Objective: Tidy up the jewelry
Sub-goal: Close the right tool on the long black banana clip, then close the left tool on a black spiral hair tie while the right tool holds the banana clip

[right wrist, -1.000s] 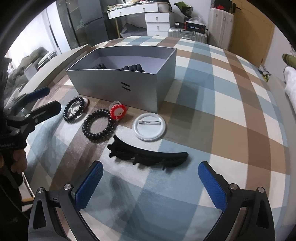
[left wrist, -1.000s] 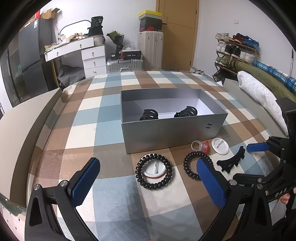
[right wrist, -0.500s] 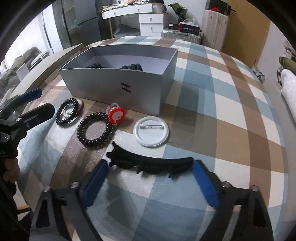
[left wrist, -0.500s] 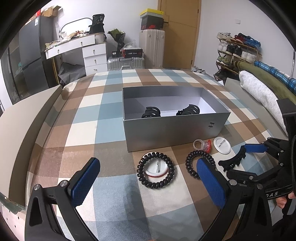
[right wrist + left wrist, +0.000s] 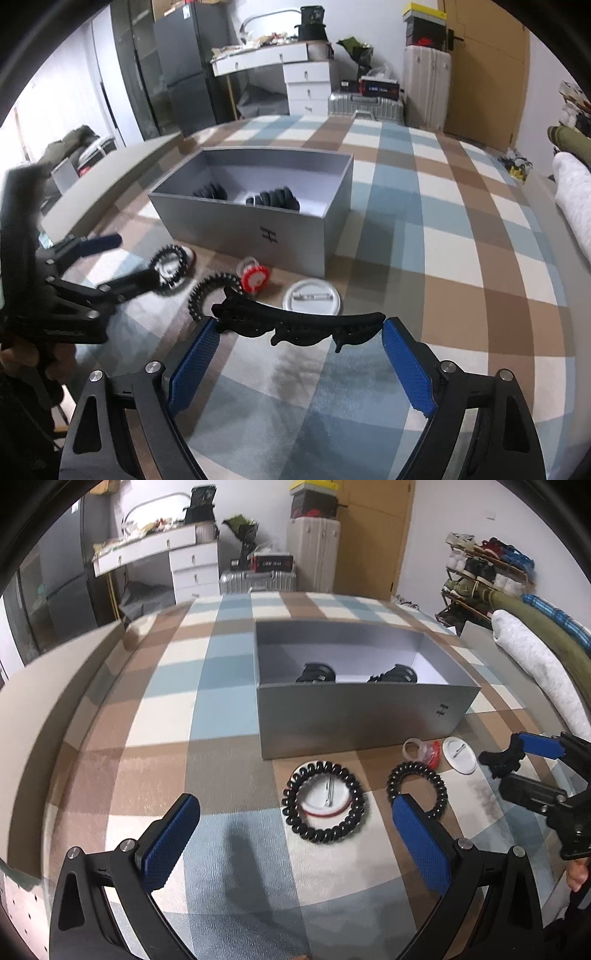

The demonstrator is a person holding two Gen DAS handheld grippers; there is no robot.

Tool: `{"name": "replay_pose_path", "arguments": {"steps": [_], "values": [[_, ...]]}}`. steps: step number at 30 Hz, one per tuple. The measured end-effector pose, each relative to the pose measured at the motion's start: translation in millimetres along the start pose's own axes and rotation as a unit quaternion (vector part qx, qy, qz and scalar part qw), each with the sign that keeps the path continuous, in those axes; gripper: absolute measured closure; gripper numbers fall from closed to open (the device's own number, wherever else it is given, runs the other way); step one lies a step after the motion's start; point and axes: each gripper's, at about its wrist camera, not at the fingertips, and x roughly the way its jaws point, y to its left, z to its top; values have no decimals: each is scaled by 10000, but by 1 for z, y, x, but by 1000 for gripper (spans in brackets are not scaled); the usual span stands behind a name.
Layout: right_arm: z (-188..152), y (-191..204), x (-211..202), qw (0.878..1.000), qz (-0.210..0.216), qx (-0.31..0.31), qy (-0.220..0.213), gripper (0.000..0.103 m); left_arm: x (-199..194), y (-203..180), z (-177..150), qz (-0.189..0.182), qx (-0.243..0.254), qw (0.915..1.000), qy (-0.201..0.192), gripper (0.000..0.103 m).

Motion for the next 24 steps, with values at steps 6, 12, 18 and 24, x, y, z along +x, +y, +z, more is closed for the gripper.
{"name": "replay_pose_path", "arguments": {"steps": [6, 12, 18, 24], "values": [[2, -3, 1, 10000, 9, 46, -7, 13, 1, 8, -1, 23, -202, 9998, 32, 3], [0, -2, -1, 10000, 30, 32, -14, 13, 6, 9, -3, -73, -210, 9996, 161, 43], [0, -1, -3, 10000, 44, 32, -44, 13, 3, 5, -4, -261, -77, 9996, 124, 85], [0, -1, -4, 10000, 52, 37, -61, 13, 0, 1, -3, -333, 46, 9994, 29, 98]]}}
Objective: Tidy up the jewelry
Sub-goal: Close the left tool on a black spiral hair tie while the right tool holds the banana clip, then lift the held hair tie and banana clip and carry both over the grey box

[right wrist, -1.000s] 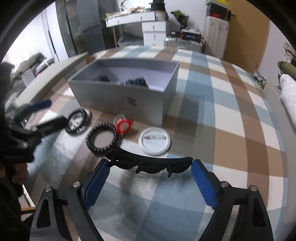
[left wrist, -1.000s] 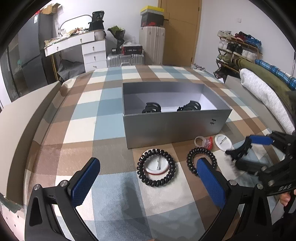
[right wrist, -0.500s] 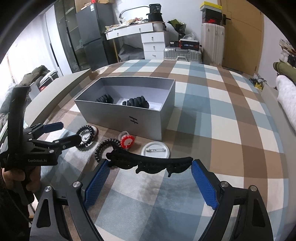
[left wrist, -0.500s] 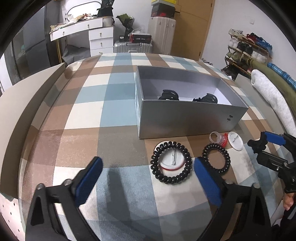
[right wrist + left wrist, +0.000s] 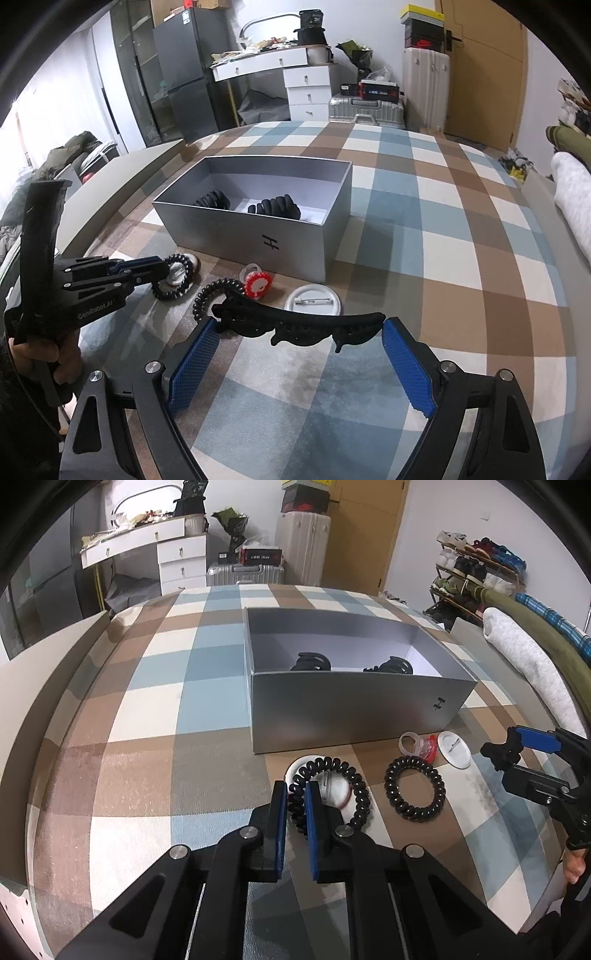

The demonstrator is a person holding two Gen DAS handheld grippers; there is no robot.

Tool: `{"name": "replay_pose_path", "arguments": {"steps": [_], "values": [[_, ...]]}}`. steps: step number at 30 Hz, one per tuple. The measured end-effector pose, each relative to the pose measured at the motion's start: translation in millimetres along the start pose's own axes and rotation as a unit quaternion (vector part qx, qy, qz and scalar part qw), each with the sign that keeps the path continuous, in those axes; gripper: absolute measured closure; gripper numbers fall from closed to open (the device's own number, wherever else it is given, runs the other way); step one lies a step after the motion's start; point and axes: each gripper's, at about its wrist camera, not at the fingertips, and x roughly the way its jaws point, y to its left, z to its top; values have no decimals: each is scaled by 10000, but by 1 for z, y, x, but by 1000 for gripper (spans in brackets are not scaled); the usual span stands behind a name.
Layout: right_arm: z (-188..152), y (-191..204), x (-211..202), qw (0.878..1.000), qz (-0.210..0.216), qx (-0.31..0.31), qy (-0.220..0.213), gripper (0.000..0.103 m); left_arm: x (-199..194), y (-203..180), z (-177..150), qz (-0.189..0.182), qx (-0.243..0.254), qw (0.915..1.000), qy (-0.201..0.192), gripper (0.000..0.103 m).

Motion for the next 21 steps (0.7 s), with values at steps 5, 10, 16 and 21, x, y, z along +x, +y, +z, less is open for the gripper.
{"name": "replay_pose_path", "arguments": {"steps": [5, 10, 16, 21], "values": [[0, 0, -1, 10000, 7, 7, -19, 13, -8, 1, 4, -31, -12, 9998, -187, 98], [1, -1, -4, 9999, 5, 33, -96, 13, -18, 0, 7, -86, -19, 9990, -429, 98], [4, -2, -13, 9994, 50, 78, -336, 13, -30, -3, 10, -204, 30, 9968, -773, 98], [7, 0, -19, 9984, 111, 125, -543, 13, -36, -3, 14, -238, 19, 9953, -940, 98]]}}
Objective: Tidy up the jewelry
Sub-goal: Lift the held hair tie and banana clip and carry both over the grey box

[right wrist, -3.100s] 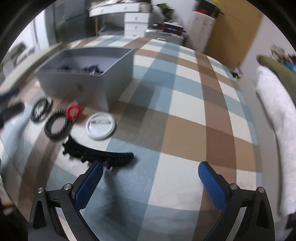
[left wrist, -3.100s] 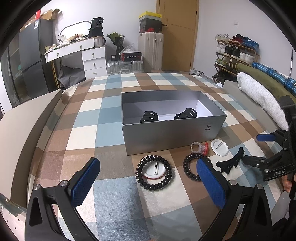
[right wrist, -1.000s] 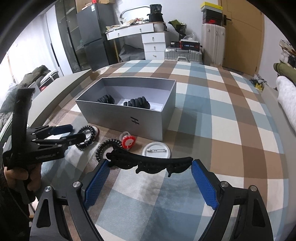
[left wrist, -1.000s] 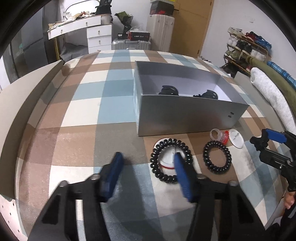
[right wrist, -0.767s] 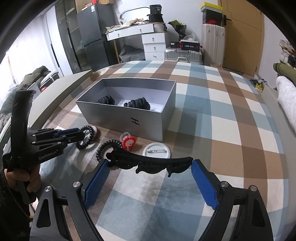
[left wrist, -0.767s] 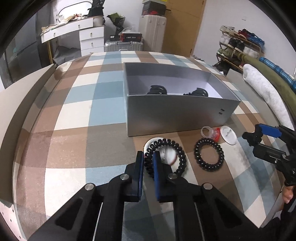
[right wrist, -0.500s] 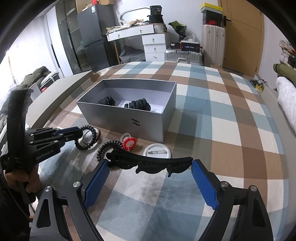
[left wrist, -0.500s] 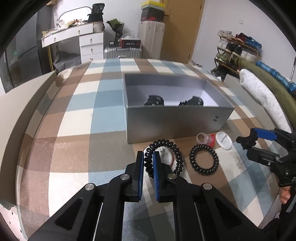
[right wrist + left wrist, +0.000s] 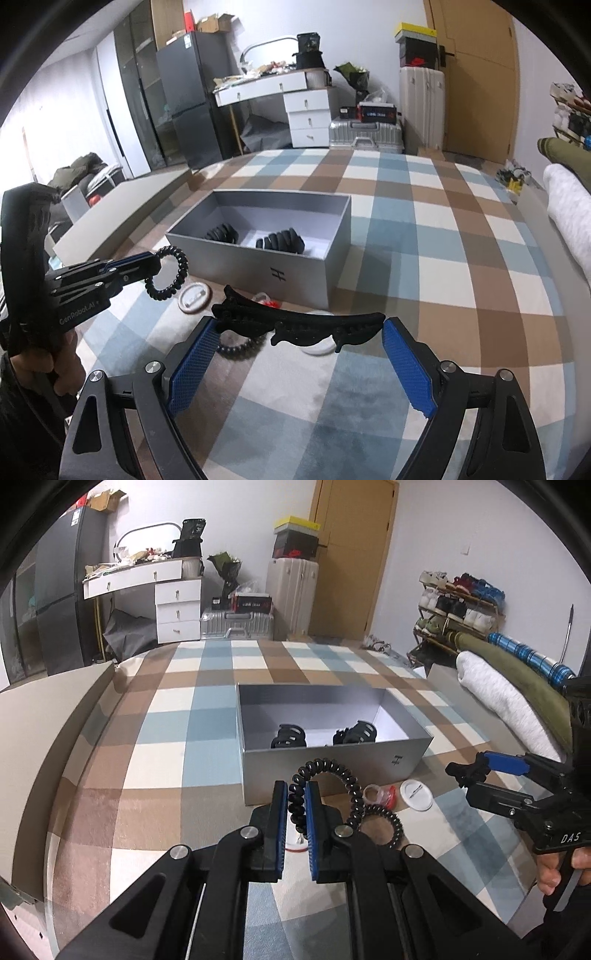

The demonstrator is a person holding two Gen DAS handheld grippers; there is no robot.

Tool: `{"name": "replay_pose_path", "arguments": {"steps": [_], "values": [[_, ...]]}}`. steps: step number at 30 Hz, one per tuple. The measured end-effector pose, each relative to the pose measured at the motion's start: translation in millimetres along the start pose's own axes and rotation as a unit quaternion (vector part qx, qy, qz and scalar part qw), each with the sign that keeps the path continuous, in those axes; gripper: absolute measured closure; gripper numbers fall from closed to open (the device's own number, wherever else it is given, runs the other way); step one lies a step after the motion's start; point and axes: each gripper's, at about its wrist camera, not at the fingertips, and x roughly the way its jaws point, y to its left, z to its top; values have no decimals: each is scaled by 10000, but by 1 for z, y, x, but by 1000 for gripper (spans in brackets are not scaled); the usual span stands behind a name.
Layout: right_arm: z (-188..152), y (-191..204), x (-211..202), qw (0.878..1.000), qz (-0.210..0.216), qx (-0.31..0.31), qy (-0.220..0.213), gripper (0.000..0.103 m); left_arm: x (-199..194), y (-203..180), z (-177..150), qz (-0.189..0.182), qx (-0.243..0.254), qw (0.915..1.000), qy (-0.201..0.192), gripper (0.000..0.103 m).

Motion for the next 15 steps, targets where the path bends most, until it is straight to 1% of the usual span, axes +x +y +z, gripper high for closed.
{"name": "replay_pose_path", "arguments": {"steps": [8, 15], "values": [[7, 1, -3, 9994, 160, 141, -269, 13, -7, 3, 7, -25, -73, 9997, -248, 98], [24, 1, 0, 9983, 274, 248, -448, 13, -6, 3, 16, -46, -35, 9994, -352, 98]]}}
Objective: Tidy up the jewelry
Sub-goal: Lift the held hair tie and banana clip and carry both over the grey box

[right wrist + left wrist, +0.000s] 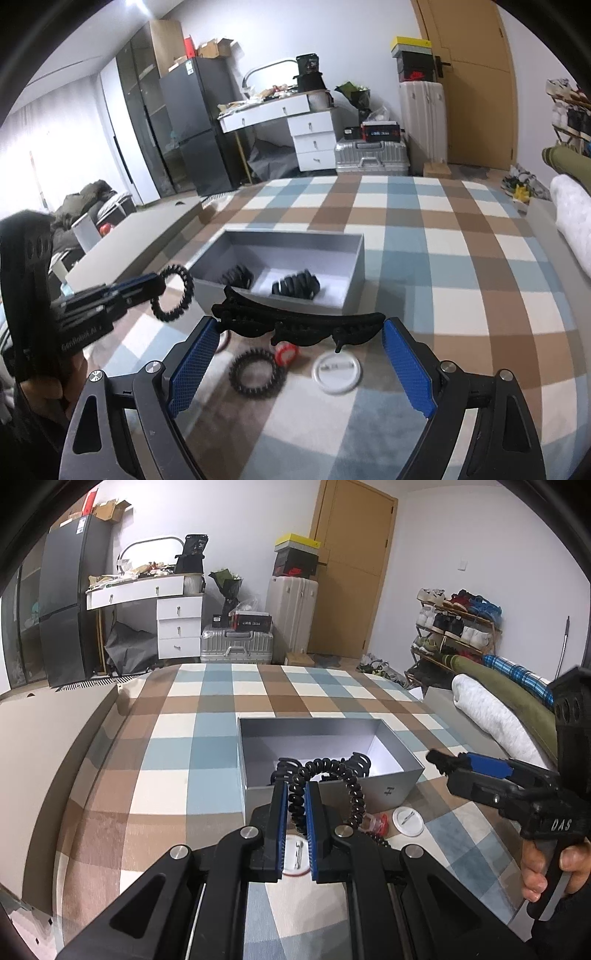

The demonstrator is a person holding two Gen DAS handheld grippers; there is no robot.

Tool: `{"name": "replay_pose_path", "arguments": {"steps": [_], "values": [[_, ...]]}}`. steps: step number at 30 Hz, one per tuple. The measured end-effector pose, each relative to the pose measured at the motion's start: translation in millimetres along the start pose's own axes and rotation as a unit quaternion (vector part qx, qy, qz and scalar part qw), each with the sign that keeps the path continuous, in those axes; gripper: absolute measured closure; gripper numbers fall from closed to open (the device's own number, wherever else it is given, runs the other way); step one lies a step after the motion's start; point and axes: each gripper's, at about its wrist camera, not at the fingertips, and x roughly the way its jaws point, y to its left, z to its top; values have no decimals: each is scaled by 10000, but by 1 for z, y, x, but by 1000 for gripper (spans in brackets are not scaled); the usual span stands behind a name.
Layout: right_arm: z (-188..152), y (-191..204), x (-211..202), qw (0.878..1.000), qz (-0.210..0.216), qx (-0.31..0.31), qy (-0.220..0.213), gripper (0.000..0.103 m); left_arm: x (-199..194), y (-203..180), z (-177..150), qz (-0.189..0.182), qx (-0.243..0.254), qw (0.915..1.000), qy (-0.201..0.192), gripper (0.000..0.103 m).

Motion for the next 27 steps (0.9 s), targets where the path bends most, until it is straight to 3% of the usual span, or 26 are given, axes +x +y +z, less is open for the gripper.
{"name": "replay_pose_path", "arguments": {"steps": [12, 27], "values": [[32, -11, 21, 9981, 353, 490, -77, 13, 20, -1, 25, 60, 16, 9999, -114, 98], [36, -16, 54, 9950, 518, 824, 205, 13, 47, -2, 30, 191, -15, 9998, 61, 98]]}}
